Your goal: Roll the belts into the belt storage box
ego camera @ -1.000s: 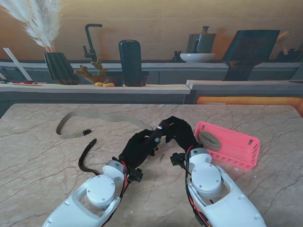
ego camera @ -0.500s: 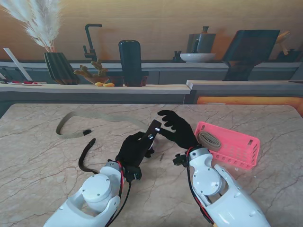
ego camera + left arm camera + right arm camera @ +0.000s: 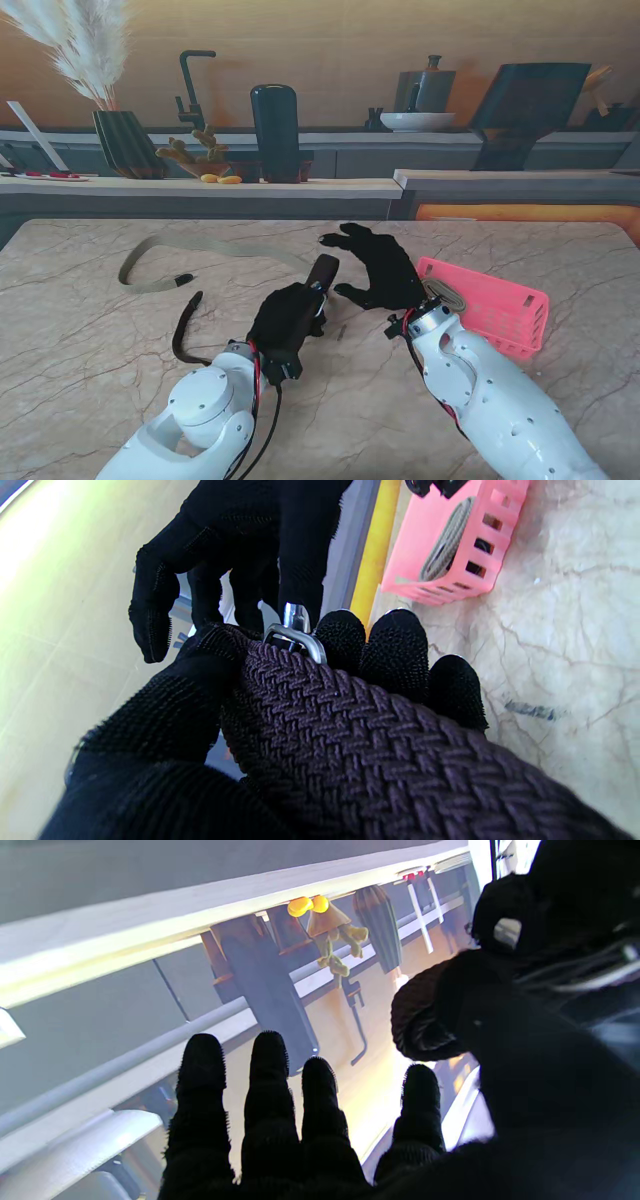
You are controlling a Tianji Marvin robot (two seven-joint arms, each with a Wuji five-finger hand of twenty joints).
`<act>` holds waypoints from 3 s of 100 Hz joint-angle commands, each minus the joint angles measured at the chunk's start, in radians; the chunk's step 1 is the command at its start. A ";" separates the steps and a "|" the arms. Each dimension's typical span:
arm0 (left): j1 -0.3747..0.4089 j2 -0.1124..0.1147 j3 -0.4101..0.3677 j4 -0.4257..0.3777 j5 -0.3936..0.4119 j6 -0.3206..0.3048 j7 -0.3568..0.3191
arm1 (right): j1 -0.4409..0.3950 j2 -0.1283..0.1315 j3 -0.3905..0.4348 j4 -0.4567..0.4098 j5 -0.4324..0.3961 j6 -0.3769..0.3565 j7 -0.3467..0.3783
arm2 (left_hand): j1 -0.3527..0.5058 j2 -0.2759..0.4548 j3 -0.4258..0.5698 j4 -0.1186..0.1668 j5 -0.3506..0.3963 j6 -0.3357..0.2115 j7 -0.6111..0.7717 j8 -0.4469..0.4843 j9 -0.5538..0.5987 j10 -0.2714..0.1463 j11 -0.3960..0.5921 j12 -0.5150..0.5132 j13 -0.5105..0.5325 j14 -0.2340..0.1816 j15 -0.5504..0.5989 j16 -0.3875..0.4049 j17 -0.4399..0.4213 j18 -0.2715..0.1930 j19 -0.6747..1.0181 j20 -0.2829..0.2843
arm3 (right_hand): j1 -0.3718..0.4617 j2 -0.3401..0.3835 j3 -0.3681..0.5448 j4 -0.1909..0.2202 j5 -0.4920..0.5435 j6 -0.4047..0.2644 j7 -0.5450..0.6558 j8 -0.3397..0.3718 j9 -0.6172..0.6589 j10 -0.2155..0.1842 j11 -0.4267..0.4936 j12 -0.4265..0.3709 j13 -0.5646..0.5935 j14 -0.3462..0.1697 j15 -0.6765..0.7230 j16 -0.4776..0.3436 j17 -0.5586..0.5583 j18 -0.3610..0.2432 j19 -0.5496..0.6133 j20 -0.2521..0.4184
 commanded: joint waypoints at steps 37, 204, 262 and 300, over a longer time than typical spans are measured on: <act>0.020 -0.010 -0.007 -0.039 -0.129 0.064 -0.028 | 0.101 0.025 -0.103 0.099 -0.110 -0.052 -0.114 | 0.095 0.101 0.007 0.014 0.063 -0.065 0.163 0.025 0.051 -0.008 0.072 -0.003 0.035 -0.012 0.033 -0.007 0.006 0.012 0.053 -0.002 | 0.041 0.107 -0.015 0.017 0.087 -0.057 0.300 0.045 0.100 -0.069 0.055 0.015 0.063 -0.033 0.123 0.030 0.003 -0.039 0.139 -0.048; -0.066 0.000 0.064 0.138 0.432 -0.147 0.048 | 0.046 0.009 -0.068 -0.008 -0.102 0.191 -0.145 | -0.194 0.104 -0.424 0.103 -0.418 -0.159 -0.562 -0.132 -0.800 0.017 -0.573 -0.306 -0.796 -0.021 -0.744 -0.213 -0.469 -0.086 -0.534 -0.215 | 0.231 0.121 -0.078 -0.045 0.745 0.195 0.482 -0.262 0.867 0.020 0.143 0.019 0.434 0.026 0.478 0.215 0.144 0.064 0.364 -0.064; -0.090 0.002 0.107 0.178 0.527 -0.157 0.050 | 0.067 -0.015 -0.078 0.003 -0.054 0.240 -0.170 | -0.180 0.145 -0.385 0.100 -0.468 -0.144 -0.566 -0.148 -0.867 0.016 -0.575 -0.317 -0.846 -0.037 -0.753 -0.216 -0.504 -0.130 -0.555 -0.222 | 0.235 0.121 -0.081 -0.039 0.746 0.208 0.478 -0.257 0.868 0.029 0.152 0.018 0.439 0.032 0.491 0.211 0.146 0.065 0.383 -0.081; -0.123 -0.033 0.146 0.213 0.550 -0.210 0.152 | 0.069 -0.035 -0.138 0.022 0.026 0.174 -0.109 | -0.186 0.208 -0.435 0.093 -0.487 -0.143 -0.690 -0.256 -0.933 -0.004 -0.598 -0.373 -0.912 -0.082 -0.756 -0.243 -0.530 -0.217 -0.610 -0.269 | 0.232 0.119 -0.080 -0.037 0.752 0.216 0.475 -0.256 0.878 0.034 0.159 0.017 0.450 0.035 0.501 0.211 0.145 0.069 0.394 -0.087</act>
